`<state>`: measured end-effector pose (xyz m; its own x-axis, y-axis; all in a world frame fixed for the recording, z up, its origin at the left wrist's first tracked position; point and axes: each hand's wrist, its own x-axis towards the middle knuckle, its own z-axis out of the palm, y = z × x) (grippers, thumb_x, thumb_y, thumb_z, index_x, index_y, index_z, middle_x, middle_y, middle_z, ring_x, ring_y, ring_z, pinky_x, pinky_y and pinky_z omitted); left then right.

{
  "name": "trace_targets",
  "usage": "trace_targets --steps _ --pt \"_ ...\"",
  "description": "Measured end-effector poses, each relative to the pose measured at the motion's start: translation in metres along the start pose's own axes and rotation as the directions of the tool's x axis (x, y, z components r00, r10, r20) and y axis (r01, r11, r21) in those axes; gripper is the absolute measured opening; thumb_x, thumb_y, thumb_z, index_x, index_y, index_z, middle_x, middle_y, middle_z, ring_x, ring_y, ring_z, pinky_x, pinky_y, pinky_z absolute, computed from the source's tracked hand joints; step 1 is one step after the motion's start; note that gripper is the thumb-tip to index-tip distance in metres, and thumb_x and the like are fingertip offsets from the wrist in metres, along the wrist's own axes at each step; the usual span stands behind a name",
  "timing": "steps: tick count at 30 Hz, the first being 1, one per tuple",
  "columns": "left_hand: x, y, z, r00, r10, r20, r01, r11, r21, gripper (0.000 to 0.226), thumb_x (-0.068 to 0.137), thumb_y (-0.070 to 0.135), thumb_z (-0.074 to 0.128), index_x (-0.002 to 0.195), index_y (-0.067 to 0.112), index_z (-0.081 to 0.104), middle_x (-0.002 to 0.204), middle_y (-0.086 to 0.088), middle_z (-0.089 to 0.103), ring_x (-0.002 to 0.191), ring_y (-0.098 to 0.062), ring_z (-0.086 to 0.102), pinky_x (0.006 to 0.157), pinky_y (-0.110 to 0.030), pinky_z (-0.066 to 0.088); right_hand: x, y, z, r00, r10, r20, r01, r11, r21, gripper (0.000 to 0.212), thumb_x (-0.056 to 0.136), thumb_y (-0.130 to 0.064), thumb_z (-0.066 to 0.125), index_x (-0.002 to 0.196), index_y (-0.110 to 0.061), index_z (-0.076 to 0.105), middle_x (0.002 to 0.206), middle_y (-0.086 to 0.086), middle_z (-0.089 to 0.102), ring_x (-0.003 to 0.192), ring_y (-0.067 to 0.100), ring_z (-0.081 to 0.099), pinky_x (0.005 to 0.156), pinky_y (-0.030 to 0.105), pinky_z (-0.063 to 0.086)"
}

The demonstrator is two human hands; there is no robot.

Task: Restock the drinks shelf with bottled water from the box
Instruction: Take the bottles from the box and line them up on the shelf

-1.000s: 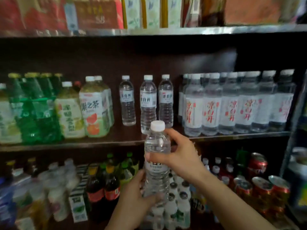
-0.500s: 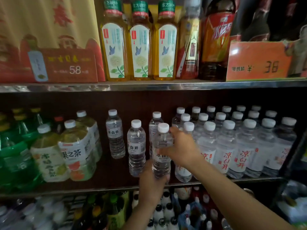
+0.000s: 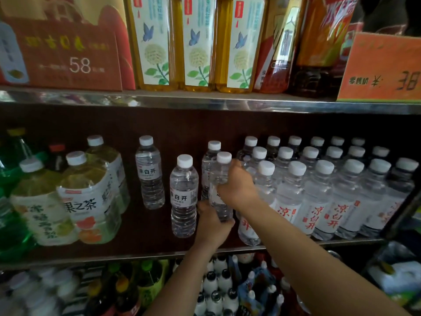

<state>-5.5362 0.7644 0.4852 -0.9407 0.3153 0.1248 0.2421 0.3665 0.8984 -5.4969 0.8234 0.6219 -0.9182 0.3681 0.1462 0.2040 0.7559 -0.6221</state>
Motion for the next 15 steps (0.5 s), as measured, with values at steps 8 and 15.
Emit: trace_targets --steps 8,15 --pt "0.035 -0.013 0.007 0.996 -0.046 0.076 0.044 0.999 0.027 0.051 0.077 0.023 0.062 0.118 0.0 0.045 0.086 0.007 0.054 0.069 -0.002 0.056 0.045 -0.004 0.037 0.013 -0.002 0.003 0.997 0.056 -0.044 -0.054 0.998 0.042 0.049 0.087 0.001 0.056 0.13 -0.003 0.032 0.131 0.017 0.046 0.12 0.032 0.049 0.079 0.025 0.036" --pt "0.048 -0.012 0.012 0.998 0.024 0.052 -0.025 1.0 0.016 0.057 0.079 0.037 0.061 0.126 0.013 0.04 0.108 0.007 0.05 0.092 -0.001 0.056 0.058 -0.005 0.04 0.025 -0.005 0.007 0.993 0.105 -0.061 -0.097 0.988 0.121 0.055 0.085 0.001 0.054 0.134 0.0 0.03 0.14 0.018 0.038 0.127 0.033 0.042 0.093 0.03 0.039"
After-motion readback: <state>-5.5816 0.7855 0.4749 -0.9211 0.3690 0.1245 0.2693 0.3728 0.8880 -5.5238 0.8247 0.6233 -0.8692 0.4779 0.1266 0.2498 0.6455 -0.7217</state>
